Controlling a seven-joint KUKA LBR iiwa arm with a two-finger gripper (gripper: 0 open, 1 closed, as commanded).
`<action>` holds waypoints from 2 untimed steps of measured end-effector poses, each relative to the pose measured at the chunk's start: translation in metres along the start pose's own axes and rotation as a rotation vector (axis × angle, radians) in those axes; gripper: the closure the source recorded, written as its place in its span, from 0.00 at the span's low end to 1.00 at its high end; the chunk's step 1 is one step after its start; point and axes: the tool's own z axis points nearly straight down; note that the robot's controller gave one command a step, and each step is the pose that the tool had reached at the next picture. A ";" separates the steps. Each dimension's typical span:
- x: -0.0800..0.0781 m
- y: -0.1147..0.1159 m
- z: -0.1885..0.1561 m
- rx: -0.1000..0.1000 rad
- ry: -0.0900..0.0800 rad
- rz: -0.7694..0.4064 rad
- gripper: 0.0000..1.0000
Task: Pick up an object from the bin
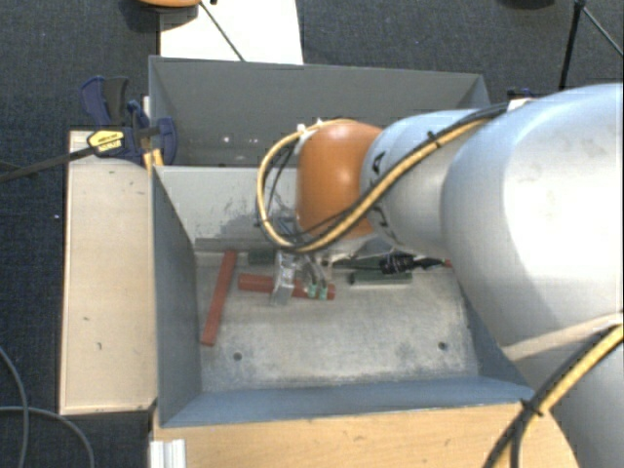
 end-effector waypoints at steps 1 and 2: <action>-0.016 -0.025 -0.033 0.000 -0.003 -0.061 0.00; -0.015 -0.024 -0.032 0.000 -0.001 -0.063 0.00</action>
Offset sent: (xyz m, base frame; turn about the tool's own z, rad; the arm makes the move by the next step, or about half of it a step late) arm 0.0000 0.0000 0.0000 0.0000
